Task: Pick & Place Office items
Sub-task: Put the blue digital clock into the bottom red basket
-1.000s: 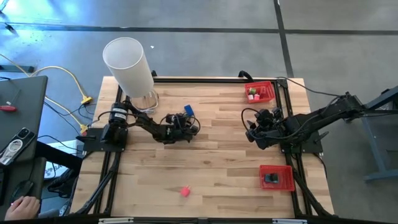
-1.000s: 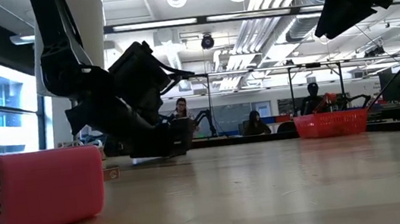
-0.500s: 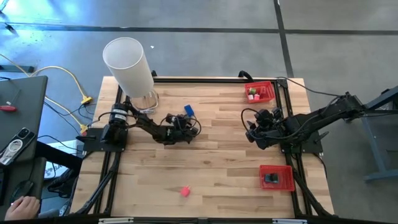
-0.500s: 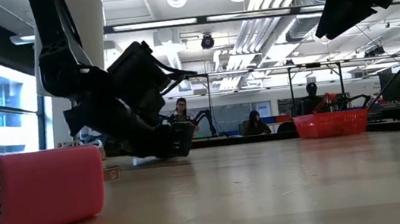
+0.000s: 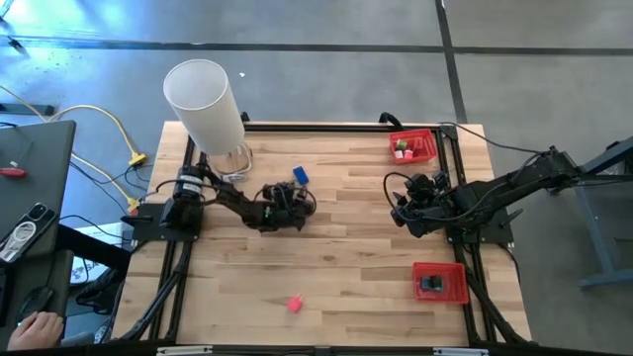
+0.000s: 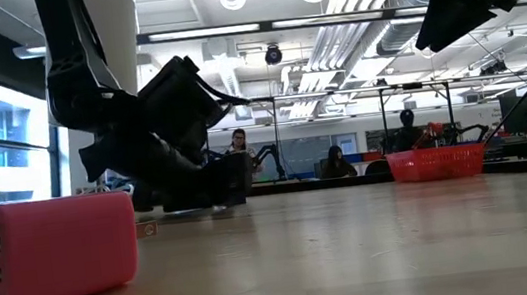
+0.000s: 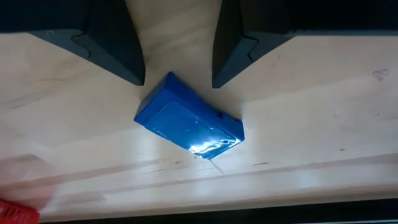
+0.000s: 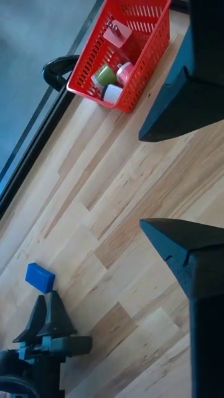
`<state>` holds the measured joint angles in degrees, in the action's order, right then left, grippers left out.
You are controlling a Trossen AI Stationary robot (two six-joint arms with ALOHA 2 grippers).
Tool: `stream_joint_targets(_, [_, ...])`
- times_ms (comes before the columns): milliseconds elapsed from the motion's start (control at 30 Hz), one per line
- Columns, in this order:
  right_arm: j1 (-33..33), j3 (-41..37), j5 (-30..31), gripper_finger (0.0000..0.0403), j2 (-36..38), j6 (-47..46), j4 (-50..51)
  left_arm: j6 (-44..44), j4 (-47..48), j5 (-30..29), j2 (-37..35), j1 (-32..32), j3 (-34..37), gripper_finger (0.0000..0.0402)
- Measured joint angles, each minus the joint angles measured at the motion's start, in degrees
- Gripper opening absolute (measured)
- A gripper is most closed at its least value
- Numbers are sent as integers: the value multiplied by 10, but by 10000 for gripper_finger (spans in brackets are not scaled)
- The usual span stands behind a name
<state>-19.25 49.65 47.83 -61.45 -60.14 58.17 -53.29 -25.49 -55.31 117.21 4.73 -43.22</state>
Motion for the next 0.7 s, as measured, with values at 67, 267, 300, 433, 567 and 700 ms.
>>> stream_joint_targets(67, [0, 0, 0, 201, 0, 0, 0, -2, -2, -1, 0, 6, 0, 180])
stream_joint_targets(267, [0, 0, 0, 201, 0, 0, -1, 7, -5, -2, 0, 20, 0, 180])
stream_joint_targets(300, [0, 0, -2, 201, 0, 0, -1, 14, -4, -2, 0, 22, 0, 180])
stream_joint_targets(433, [0, 0, -15, 201, 0, 0, -1, 49, 12, -1, 0, 31, -1, 180])
stream_joint_targets(567, [0, 0, -17, 201, 0, 4, -1, 76, 25, -14, 0, 49, -1, 179])
stream_joint_targets(700, [0, 0, -17, 201, 0, 4, -1, 79, 28, -12, 0, 60, -1, 179])
